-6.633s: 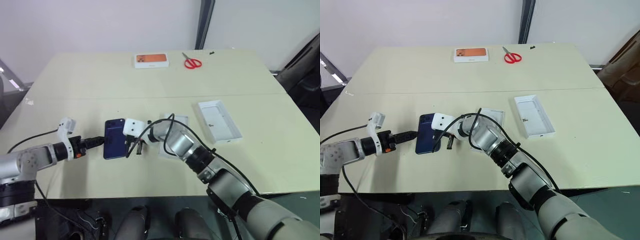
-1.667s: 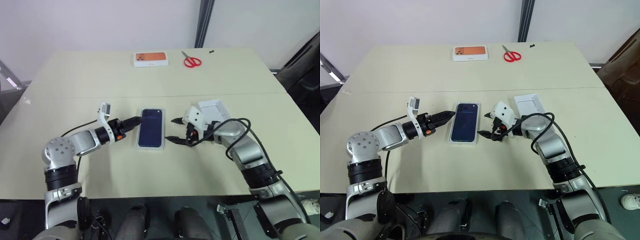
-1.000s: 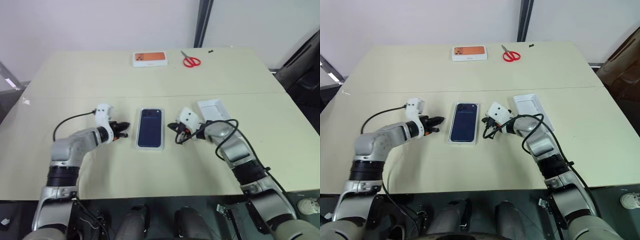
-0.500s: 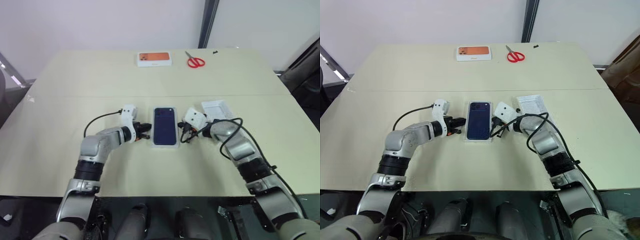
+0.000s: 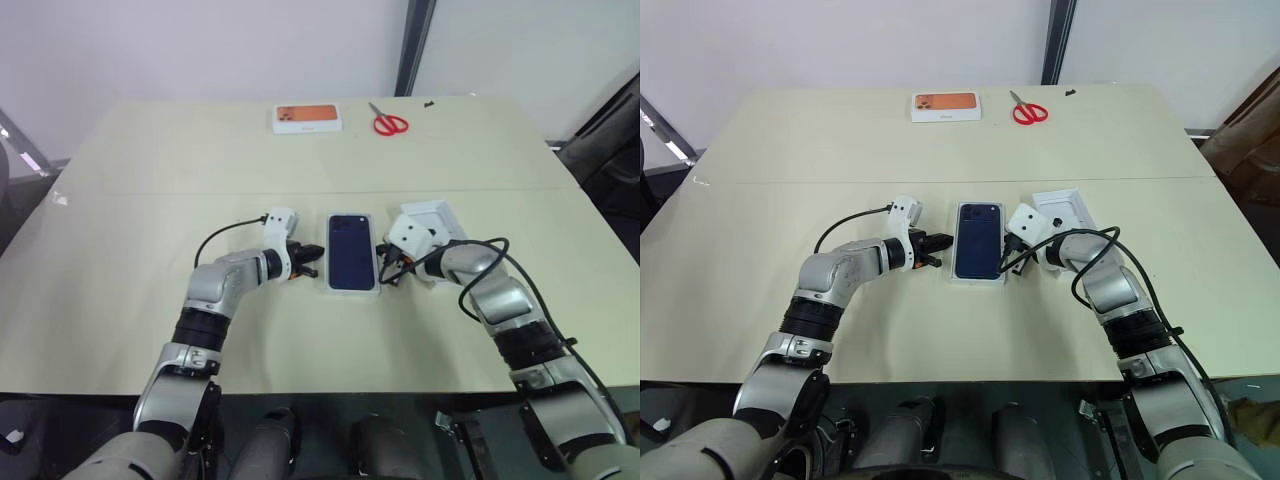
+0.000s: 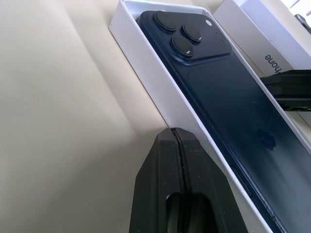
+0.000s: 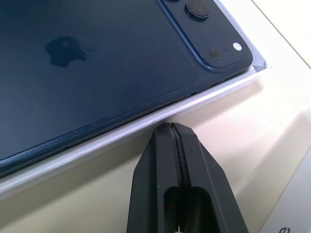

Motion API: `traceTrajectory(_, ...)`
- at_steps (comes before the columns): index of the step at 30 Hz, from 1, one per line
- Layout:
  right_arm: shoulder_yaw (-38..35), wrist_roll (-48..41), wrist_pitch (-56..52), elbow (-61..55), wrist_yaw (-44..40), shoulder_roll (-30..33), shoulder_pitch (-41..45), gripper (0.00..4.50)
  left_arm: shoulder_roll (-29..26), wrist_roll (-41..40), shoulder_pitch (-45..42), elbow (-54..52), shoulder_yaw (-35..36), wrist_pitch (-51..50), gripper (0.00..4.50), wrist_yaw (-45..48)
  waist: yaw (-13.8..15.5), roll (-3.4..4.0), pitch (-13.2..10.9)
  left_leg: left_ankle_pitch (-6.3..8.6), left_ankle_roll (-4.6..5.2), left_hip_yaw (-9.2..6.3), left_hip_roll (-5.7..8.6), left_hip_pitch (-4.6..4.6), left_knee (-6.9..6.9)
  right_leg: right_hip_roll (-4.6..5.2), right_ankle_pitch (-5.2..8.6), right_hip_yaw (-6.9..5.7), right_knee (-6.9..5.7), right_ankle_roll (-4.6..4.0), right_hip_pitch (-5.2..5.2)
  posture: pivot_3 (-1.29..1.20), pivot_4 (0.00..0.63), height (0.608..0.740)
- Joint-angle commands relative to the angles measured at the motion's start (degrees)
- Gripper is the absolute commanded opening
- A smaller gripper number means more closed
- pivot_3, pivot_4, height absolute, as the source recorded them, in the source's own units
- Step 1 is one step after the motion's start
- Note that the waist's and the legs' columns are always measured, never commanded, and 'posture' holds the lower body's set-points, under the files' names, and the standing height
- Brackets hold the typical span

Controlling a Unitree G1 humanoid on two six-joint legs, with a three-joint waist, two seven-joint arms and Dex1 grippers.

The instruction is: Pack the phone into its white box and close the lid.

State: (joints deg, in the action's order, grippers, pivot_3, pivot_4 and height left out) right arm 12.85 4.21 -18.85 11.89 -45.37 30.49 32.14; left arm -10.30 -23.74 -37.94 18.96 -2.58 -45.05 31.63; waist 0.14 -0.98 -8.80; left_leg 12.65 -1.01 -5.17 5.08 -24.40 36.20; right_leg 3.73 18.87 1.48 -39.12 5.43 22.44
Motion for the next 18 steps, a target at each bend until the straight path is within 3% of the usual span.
traceTrajectory(1, -0.42, 0.12, 1.22, -1.86, 0.35, -0.02, 0.51, 0.01, -0.15, -0.04, 0.77, -2.86, -0.7, 0.51, 0.0, 1.99, -0.05, 0.0, 0.0, 0.0, 0.0, 0.0, 0.0, 0.0, 0.0, 0.0, 0.0, 0.0, 0.0, 0.0, 0.0, 0.0, 0.15, 0.734)
traceTrajectory(4, -1.3, -0.21, 1.01, -2.08, 0.14, 0.78, 0.88, 0.01, -1.44, 0.46, 1.55, -4.57, -0.61, 1.19, 0.0, 2.49, -0.11, 0.0, 0.0, 0.0, 0.0, 0.0, 0.0, 0.0, -0.01, 0.0, 0.0, 0.01, 0.0, 0.0, 0.01, 0.0, 0.15, 0.734)
traceTrajectory(7, -6.35, -7.33, -6.32, -5.94, -2.84, 0.92, 1.42, 0.01, -3.38, -0.95, 1.63, -5.78, 1.93, 1.68, 0.0, 4.47, -0.18, 0.0, -0.01, 0.0, 0.0, 0.0, 0.0, -0.01, -0.01, 0.0, 0.0, 0.01, 0.0, 0.0, 0.02, 0.0, 0.15, 0.734)
traceTrajectory(16, -10.24, -8.49, -13.73, -9.92, -0.52, 5.16, 1.57, 4.45, -14.44, 0.3, 7.52, -11.95, 2.96, 17.38, 4.38, 18.47, -1.0, 0.02, -0.02, 0.0, 0.0, -0.01, -0.04, -0.01, -0.09, 0.0, 0.0, 0.02, 0.01, -0.01, 0.06, 0.0, 0.15, 0.734)
traceTrajectory(18, -10.38, -8.73, -16.19, -10.66, 0.48, 5.11, 0.29, 4.48, -16.72, 1.48, 9.44, -12.72, 2.61, 22.64, 4.45, 21.85, -0.91, 0.03, -0.02, 0.0, -0.01, 0.0, -0.05, -0.02, -0.1, 0.0, 0.0, 0.03, 0.01, -0.01, 0.08, 0.0, 0.15, 0.734)
